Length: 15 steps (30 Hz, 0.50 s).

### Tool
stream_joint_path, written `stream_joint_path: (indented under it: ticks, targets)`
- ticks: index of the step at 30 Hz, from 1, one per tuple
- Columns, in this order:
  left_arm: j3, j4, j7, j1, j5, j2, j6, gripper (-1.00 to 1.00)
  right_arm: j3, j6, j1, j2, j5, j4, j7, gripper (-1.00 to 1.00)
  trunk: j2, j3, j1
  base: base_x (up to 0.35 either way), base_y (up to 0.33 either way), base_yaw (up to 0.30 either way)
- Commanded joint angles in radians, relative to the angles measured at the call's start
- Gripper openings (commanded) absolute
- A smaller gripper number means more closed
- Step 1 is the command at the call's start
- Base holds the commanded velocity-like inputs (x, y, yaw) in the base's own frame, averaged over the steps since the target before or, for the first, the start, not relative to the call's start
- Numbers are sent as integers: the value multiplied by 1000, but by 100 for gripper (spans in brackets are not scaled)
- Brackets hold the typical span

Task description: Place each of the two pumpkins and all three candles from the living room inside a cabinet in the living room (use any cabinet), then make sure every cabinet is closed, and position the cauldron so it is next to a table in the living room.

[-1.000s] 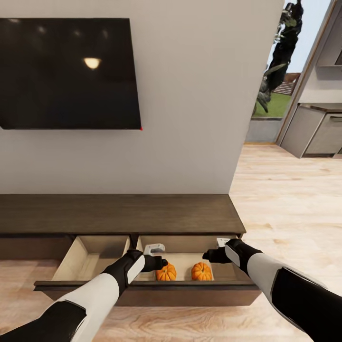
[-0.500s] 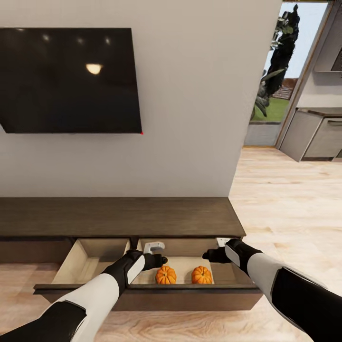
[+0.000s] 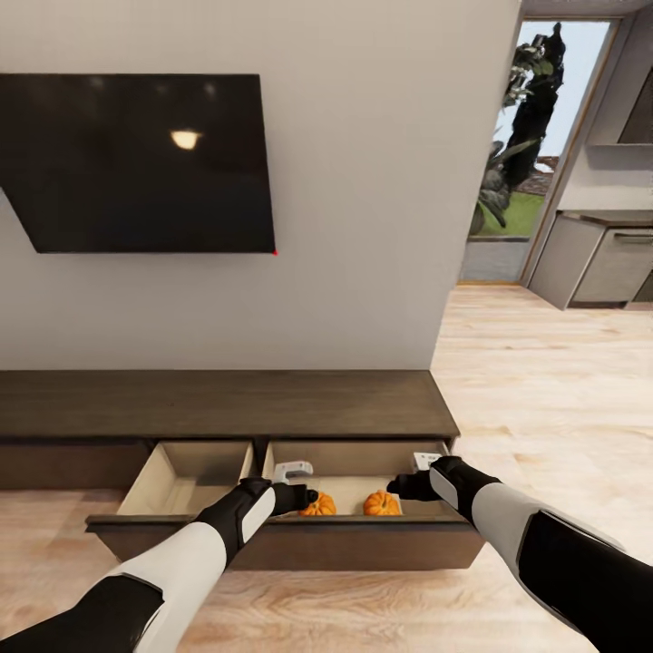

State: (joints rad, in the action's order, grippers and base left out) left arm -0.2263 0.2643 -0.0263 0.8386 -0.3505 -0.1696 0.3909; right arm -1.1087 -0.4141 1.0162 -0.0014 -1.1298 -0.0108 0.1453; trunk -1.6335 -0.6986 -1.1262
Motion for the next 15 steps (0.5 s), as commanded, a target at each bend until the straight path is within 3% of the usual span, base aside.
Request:
stream_joint_path:
  ticks: [1,15]
  targets:
    - [-5,1,0,0,-6,1,3,100,-9,-3,1,0,-4,0,2,100,0,-1,0,-157,0,0]
    - [-5,1,0,0,-4,5,-49,100,-10,0,1,0,-7,2,-1,100,0,-1,0,-14,0,0]
